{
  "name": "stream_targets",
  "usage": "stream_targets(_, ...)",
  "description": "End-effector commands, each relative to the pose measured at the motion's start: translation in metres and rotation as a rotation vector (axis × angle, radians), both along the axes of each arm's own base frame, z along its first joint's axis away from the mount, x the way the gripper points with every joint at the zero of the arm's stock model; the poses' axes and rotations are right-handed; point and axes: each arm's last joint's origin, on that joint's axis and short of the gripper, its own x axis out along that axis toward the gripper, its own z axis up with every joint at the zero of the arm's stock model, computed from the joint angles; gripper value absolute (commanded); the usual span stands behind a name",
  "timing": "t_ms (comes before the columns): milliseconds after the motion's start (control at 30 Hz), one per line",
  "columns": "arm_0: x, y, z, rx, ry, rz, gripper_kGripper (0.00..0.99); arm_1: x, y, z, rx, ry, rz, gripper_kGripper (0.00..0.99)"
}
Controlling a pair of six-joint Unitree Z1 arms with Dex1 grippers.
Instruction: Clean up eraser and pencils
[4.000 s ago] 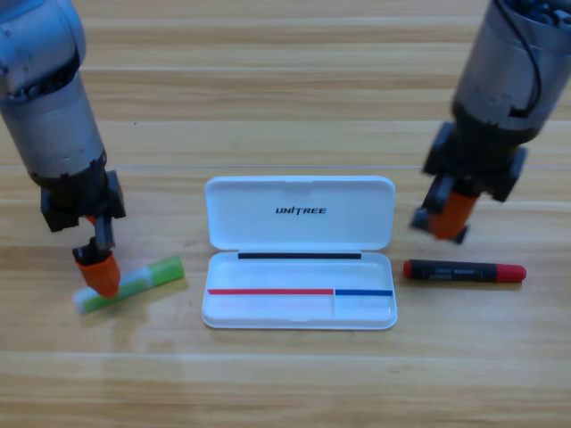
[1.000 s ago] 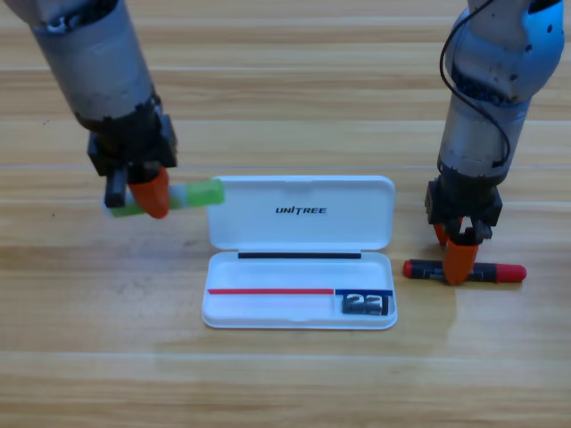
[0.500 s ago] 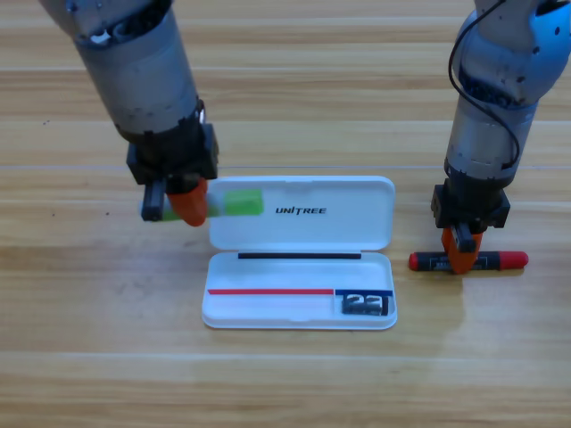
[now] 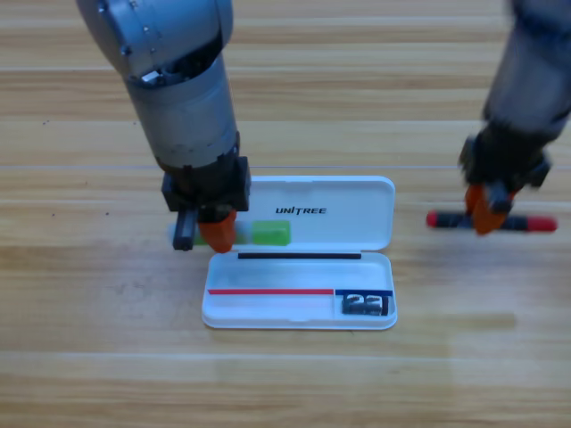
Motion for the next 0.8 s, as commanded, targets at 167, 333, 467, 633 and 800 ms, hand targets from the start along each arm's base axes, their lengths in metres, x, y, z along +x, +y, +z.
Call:
stream_targets(167, -0.004, -0.026, -0.026, 0.03, 0.009, -0.037, 0.0, -0.049, 0.0, 0.035, 0.023, -0.002, 0.066, 0.0)
stream_targets(333, -0.003, -0.032, -0.036, 0.034, 0.018, -0.045, 0.0, -0.05, 0.001, 0.034, 0.021, 0.003, 0.07, 0.0)
stream_targets(467, -0.004, -0.036, -0.042, 0.038, 0.031, -0.051, 0.0, -0.052, 0.002, 0.032, 0.016, 0.009, 0.073, 0.0)
stream_targets(633, -0.004, -0.039, -0.047, 0.035, 0.038, -0.057, 0.0, -0.052, 0.004, 0.028, 0.009, 0.018, 0.077, 0.0)
stream_targets(800, -0.004, -0.042, -0.055, 0.036, 0.05, -0.058, 0.0, -0.052, 0.006, 0.026, 0.004, 0.024, 0.082, 0.0)
